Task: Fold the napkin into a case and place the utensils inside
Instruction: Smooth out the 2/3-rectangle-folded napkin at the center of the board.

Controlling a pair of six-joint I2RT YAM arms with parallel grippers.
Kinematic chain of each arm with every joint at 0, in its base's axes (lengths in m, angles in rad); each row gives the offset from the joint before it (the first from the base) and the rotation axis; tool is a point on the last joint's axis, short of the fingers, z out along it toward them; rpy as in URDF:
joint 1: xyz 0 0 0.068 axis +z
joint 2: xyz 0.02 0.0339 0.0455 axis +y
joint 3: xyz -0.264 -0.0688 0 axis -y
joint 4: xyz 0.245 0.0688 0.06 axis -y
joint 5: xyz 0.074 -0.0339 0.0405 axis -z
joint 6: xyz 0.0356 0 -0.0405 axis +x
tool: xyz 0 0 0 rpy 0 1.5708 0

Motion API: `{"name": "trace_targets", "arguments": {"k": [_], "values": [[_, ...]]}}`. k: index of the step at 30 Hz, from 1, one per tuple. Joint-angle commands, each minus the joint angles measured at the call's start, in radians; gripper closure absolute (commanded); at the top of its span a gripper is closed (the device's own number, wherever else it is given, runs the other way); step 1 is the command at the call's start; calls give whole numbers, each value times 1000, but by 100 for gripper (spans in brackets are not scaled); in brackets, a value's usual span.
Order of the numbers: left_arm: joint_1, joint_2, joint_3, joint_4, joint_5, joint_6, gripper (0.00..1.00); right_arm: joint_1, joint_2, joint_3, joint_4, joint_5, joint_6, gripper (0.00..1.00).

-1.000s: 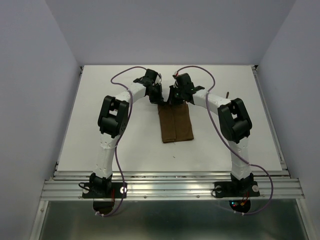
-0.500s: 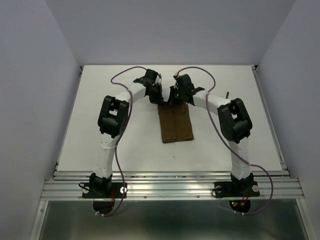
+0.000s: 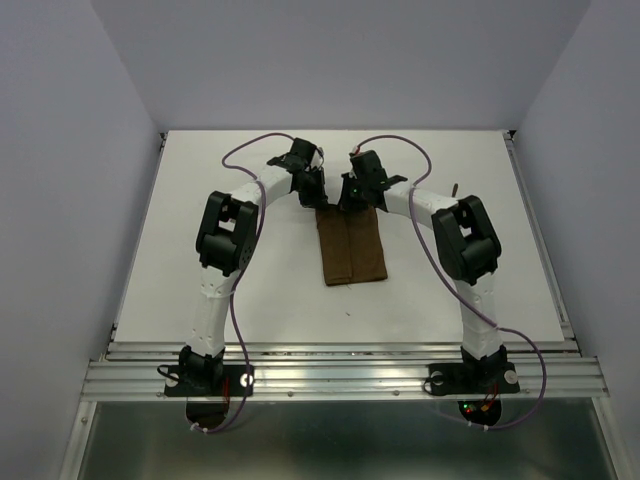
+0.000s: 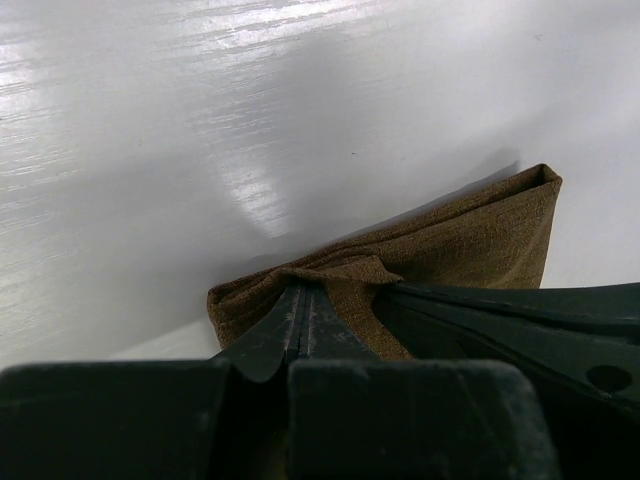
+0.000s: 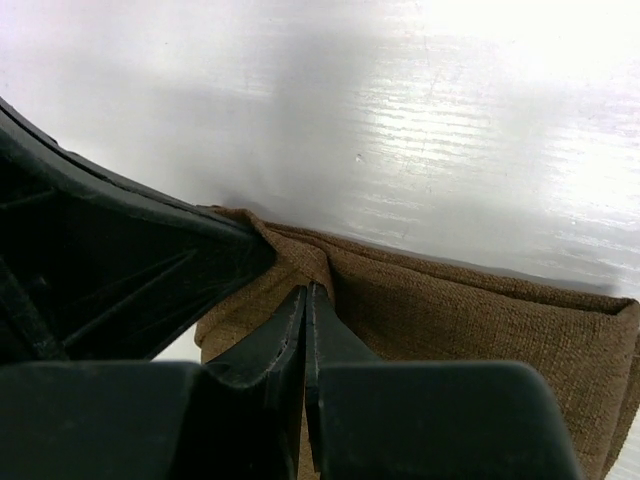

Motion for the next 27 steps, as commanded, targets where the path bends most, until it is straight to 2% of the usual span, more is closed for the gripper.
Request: {"name": "trace_targets", "arguments": {"k": [1, 7, 10, 16, 23, 27], "values": [[-12, -45, 6, -20, 3, 16, 100, -6, 27, 55, 27, 66, 27, 95], [-20, -104, -20, -20, -2, 31, 100, -6, 50, 59, 17, 80, 42, 95], [-21, -126, -22, -23, -9, 31, 93, -6, 55, 39, 17, 83, 48, 95], [-21, -134, -7, -34, -32, 42, 89, -26, 56, -6, 26, 66, 42, 95], [-21, -112, 17, -42, -49, 51, 89, -58, 87, -29, 33, 11, 9, 96], [-17, -108, 21, -66, -89, 65, 96, -58, 98, -33, 35, -14, -22, 96]]}}
